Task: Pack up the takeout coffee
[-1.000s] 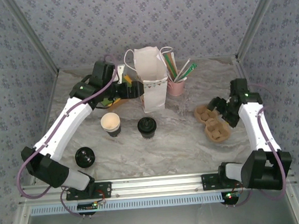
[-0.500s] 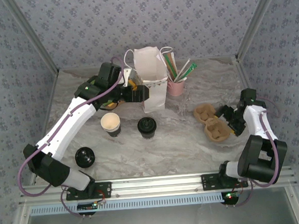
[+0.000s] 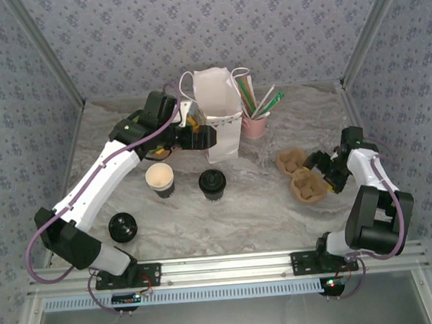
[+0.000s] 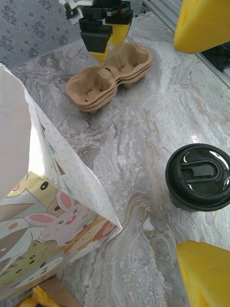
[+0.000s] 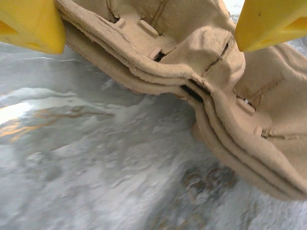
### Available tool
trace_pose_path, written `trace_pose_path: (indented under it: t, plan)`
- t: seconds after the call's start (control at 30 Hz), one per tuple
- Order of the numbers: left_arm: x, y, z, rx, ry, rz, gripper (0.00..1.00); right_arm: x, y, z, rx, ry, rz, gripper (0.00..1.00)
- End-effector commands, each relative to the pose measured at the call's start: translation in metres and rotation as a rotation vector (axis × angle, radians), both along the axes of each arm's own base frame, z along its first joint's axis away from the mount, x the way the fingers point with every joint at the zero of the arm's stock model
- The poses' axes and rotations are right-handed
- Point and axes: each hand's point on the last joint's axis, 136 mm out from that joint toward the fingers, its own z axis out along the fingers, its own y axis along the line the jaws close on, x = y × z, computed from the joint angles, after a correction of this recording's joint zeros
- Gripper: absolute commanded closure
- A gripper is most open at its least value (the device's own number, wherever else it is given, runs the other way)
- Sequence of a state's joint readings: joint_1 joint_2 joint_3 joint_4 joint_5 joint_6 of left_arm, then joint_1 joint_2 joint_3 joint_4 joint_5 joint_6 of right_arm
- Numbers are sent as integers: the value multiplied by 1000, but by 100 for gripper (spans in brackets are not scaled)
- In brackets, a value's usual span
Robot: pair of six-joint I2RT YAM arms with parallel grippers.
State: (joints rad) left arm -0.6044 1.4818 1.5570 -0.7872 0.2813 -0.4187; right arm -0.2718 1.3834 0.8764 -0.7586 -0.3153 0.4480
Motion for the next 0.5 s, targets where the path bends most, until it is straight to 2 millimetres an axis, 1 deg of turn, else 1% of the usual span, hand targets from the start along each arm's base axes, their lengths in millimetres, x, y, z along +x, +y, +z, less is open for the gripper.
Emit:
trace_pose_path:
  t: [0.0,0.17,0.23,0.4,0.47]
  plan:
    - [-4,-7,6,-8,0,-32,0,-7,23,-3,54,11,30,8]
    - [-6,-10,2,-8,10,-36,0,-14,49,-3,56,15,61,9]
    - [-7,-13,0,-8,16,-38,0,-15,63,-2,52,17,86,9]
    - [-11,-24,-7,7,37,-49,0,-13,90,2,52,-1,137,10]
    - [-14,-32,-11,17,45,-56,1,-13,95,1,43,9,161,10]
